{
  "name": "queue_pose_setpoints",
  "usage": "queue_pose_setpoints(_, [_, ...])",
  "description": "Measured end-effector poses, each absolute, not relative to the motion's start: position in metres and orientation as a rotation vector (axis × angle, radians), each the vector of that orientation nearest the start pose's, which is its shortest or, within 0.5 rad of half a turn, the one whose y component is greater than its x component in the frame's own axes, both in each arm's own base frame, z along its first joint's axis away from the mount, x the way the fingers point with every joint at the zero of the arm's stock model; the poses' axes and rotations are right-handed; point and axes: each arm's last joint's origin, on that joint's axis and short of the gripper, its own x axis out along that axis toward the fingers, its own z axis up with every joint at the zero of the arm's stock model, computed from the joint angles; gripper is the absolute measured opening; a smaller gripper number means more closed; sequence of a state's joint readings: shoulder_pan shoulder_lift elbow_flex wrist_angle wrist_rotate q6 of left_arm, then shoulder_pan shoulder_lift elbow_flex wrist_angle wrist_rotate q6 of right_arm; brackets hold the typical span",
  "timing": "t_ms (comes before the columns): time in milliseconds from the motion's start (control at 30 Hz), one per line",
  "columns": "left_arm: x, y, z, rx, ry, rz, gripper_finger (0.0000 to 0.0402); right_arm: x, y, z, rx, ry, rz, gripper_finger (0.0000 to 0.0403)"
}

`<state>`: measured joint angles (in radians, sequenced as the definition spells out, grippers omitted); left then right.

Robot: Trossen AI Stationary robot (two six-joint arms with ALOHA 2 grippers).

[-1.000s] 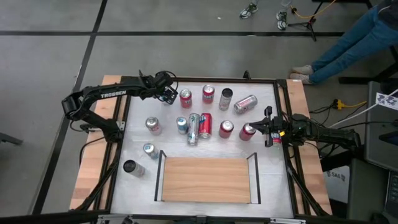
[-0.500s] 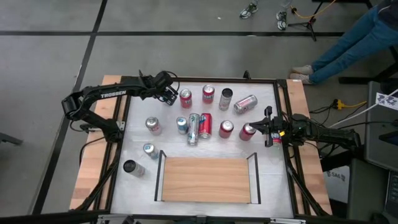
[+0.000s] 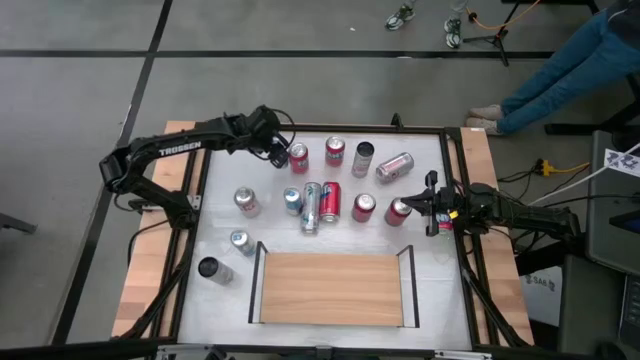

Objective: Place canned beverage on shelf
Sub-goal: Put the top blue soda can on the shelf

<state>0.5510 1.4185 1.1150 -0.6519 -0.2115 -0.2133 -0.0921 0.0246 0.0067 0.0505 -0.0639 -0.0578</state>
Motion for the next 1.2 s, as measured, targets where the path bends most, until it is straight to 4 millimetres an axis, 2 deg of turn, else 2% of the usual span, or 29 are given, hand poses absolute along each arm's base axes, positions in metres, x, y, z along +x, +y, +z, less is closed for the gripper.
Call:
queue_pose_setpoints(167, [0.243, 0.154, 0.294, -0.32, 0.904, 0.784, 0.0218, 0.098, -0.007, 0.169, -0.06, -0.032, -0.029, 0.0001])
queue_pose_setpoints(367, [0.246, 0.144, 0.334, -0.267, 0.898, 0.738, 0.0218, 0.098, -0.007, 0.169, -0.06, -0.032, -0.029, 0.0001])
queue_pose_setpoints(600, [0.25, 0.118, 0.384, -0.199, 0.838, 0.647, 0.0218, 0.098, -0.007, 0.169, -0.06, -0.032, -0.029, 0.0001])
queue_pose_setpoints(733, [0.253, 0.097, 0.405, -0.199, 0.798, 0.595, 0.0218, 0.098, -0.007, 0.169, -0.06, -0.032, -0.029, 0.0001])
queue_pose_setpoints(867, [0.255, 0.073, 0.412, -0.215, 0.799, 0.535, 0.0218, 0.098, -0.007, 0.169, -0.06, -0.032, -0.029, 0.0001])
queue_pose_setpoints(1200, [0.264, -0.004, 0.411, -0.276, 0.805, 0.35, 0.0218, 0.098, -0.007, 0.169, -0.06, -0.032, -0.029, 0.0001])
